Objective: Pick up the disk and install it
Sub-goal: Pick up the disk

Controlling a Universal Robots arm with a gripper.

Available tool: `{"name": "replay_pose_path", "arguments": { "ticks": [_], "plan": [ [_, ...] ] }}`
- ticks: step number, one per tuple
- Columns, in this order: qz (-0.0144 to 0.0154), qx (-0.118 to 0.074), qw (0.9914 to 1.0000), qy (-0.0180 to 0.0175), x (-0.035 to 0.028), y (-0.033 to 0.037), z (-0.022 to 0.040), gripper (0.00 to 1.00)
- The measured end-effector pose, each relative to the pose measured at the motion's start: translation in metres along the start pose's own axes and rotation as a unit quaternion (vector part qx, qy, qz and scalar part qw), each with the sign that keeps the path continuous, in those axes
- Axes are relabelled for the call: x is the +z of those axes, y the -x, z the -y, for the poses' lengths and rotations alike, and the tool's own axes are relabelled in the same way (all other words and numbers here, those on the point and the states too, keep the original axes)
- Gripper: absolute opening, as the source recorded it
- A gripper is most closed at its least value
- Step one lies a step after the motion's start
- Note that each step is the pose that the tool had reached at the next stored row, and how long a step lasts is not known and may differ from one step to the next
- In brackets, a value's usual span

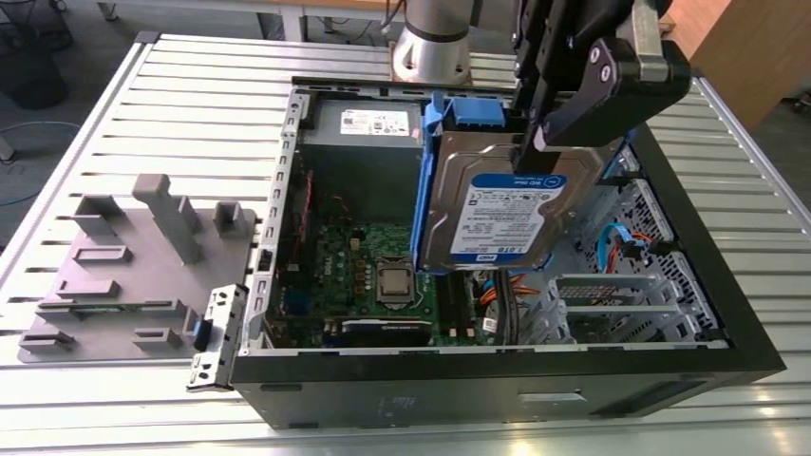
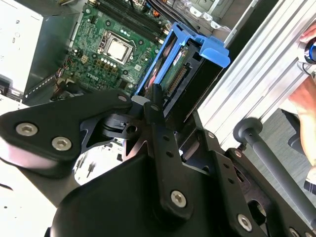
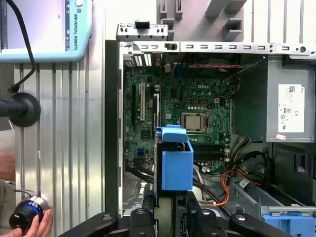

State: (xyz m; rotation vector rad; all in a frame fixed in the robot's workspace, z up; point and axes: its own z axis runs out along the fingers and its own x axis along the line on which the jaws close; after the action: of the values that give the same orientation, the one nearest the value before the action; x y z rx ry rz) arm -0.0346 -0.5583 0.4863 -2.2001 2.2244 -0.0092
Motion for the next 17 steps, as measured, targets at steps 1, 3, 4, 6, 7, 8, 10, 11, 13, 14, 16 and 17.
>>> {"name": "replay_pose_path", "arguments": {
  "ticks": [1, 3, 4, 6, 7, 8, 10, 11, 13, 14, 16, 17],
  "plan": [
    [0.0000, 0.000, 0.99999, 0.0048, 0.0001, 0.0000, 0.0000, 0.35],
    [-0.0001, 0.000, 0.99993, 0.0119, 0.0001, 0.0000, 0.0000, 0.35],
    [-0.0001, 0.000, 0.99993, 0.0122, 0.0001, 0.0000, 0.0000, 0.35],
    [-0.0002, 0.000, 0.99992, 0.0127, 0.0000, 0.0000, 0.0000, 0.35],
    [-0.0002, 0.000, 0.99992, 0.0129, 0.0001, 0.0000, 0.0000, 0.35],
    [-0.0001, 0.000, 0.99992, 0.0129, 0.0001, 0.0000, 0.0002, 0.35],
    [-0.0001, 0.000, 0.99992, 0.0129, 0.0003, 0.0000, 0.0019, 0.35],
    [-0.0001, 0.000, 0.99992, 0.0129, 0.0003, 0.0001, 0.0033, 0.35],
    [-0.0001, 0.000, 0.99992, 0.0129, 0.0004, 0.0001, 0.0065, 0.35],
    [-0.0001, 0.000, 0.99992, 0.0129, 0.0005, 0.0001, 0.0085, 0.35],
    [-0.0001, 0.000, 0.99992, 0.0129, 0.0006, 0.0002, 0.0134, 0.35],
    [-0.0001, 0.000, 0.99992, 0.0129, 0.0007, 0.0002, 0.0160, 0.35]
  ]
}}
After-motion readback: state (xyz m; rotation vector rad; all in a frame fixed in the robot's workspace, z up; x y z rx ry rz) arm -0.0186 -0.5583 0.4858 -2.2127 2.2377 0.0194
